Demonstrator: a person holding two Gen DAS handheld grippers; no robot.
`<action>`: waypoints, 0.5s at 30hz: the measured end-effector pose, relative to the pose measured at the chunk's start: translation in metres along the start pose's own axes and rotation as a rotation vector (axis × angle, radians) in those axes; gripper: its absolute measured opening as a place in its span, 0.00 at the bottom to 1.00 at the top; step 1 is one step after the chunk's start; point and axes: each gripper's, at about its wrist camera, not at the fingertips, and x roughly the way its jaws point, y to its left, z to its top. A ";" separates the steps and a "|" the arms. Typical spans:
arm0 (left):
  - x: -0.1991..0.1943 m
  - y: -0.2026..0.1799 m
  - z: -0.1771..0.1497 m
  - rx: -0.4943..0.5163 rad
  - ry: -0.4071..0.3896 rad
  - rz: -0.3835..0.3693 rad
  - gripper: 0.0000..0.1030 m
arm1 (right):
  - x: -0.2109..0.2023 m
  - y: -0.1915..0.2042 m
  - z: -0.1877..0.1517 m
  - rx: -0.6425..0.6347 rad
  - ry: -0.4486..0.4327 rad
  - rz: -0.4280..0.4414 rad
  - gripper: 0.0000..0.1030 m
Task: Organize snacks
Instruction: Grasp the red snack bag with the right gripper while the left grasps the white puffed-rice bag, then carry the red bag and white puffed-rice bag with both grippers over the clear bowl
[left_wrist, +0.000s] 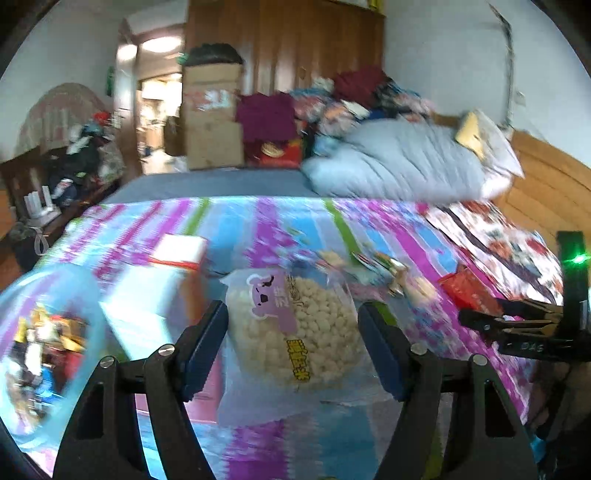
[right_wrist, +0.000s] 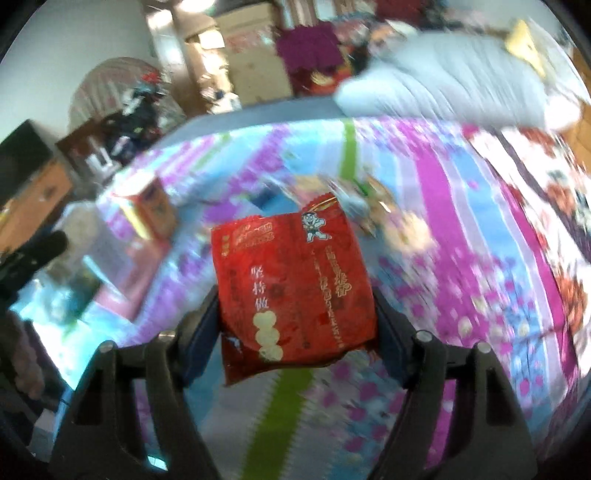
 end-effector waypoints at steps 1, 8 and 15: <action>-0.006 0.010 0.005 -0.015 -0.018 0.013 0.66 | -0.002 0.011 0.006 -0.018 -0.011 0.011 0.73; -0.006 0.089 0.012 -0.086 0.050 -0.021 0.15 | 0.002 0.088 0.042 -0.130 -0.064 0.067 0.73; 0.004 0.116 -0.068 -0.124 0.165 -0.051 0.43 | 0.023 0.089 0.003 -0.118 0.027 0.074 0.73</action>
